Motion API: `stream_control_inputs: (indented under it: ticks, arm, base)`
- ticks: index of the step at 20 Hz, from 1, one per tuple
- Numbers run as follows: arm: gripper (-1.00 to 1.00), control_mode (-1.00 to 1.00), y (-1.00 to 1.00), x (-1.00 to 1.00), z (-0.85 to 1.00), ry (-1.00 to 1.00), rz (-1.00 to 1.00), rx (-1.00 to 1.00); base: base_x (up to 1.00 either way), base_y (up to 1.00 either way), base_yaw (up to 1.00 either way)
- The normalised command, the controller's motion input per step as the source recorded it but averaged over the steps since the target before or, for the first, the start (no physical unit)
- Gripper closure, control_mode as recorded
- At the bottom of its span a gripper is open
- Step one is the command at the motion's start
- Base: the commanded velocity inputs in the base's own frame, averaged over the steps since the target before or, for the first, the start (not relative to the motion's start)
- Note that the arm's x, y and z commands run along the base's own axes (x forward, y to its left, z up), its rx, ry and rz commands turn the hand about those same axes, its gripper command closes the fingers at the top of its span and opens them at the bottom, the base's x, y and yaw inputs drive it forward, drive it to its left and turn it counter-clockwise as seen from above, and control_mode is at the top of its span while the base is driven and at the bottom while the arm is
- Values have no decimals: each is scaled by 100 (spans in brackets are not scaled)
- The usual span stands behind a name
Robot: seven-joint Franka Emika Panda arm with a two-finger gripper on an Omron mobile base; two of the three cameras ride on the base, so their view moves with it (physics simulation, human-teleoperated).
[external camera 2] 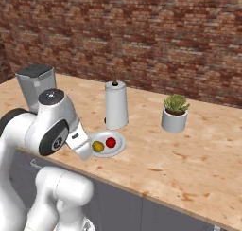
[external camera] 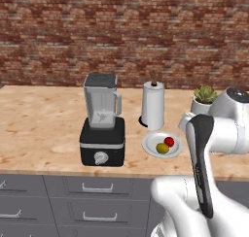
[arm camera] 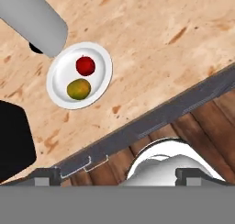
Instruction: Pick the orange and apple from the fridge and place them on the plate next to the blender to make a fruit smoothie.
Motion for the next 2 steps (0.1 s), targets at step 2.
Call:
stream_control_inputs:
  ticks: [2]
  arm:
    - [-100,-100,0,-6,31,0,-5,0]
  base:
    - [0,0,0]
